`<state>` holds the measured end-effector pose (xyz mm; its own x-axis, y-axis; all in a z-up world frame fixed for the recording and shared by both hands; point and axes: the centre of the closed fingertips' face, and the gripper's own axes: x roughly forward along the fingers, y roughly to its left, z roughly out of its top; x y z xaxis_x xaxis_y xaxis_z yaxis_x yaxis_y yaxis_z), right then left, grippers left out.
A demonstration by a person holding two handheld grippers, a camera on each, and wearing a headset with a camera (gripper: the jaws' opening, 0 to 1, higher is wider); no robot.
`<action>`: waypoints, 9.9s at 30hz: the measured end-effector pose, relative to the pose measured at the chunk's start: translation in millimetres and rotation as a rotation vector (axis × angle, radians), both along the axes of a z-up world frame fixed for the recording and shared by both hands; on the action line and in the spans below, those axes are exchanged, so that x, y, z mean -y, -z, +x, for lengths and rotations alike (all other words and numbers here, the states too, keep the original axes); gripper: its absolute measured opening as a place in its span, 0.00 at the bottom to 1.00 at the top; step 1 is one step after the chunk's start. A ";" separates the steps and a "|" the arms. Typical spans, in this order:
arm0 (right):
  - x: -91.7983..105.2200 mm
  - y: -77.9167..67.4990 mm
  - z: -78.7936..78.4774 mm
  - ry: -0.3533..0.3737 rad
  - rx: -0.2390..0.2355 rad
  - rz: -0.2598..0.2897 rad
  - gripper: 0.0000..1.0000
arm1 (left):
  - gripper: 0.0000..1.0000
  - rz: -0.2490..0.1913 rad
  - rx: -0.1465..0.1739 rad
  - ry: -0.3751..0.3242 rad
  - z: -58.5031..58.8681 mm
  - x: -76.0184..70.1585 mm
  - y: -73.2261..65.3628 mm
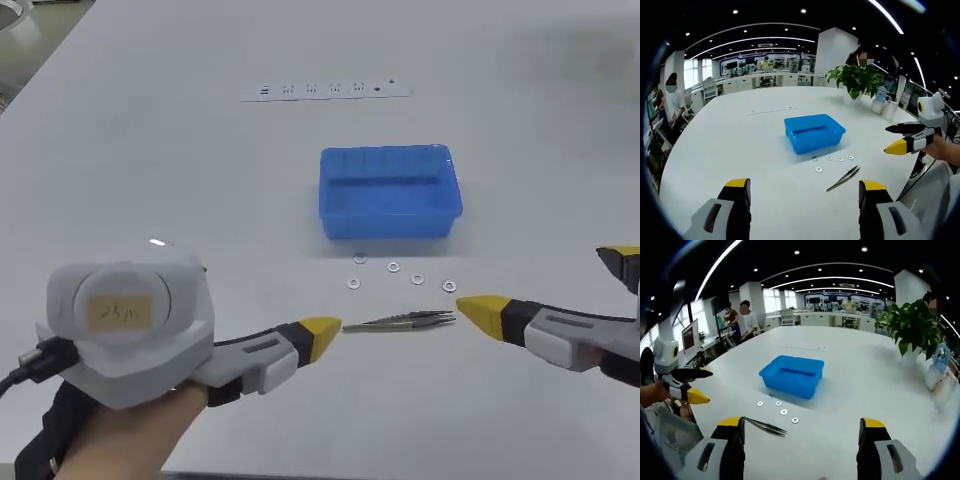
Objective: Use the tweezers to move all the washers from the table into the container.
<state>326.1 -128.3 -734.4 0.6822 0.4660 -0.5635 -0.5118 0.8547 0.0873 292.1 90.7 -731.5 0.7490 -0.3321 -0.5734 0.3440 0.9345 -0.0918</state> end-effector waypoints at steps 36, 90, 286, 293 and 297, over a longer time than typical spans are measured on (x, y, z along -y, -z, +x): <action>-17.9 13.6 -0.1 -0.078 -0.044 -0.003 0.27 | 0.25 0.159 -0.071 0.397 17.3 55.7 52.0; -108.1 40.6 -18.4 -0.508 -0.083 -0.078 0.21 | 0.00 0.097 0.068 0.666 15.7 99.0 -11.6; -155.8 43.8 55.3 -0.661 -0.029 0.003 0.07 | 0.00 0.070 0.149 0.609 83.4 86.1 -17.9; -158.1 43.5 49.5 -0.675 -0.012 -0.025 0.05 | 0.00 0.080 0.146 0.624 80.0 89.4 -18.8; -160.5 40.5 46.4 -0.672 -0.001 -0.030 0.04 | 0.00 0.105 0.152 0.638 77.3 91.4 -21.3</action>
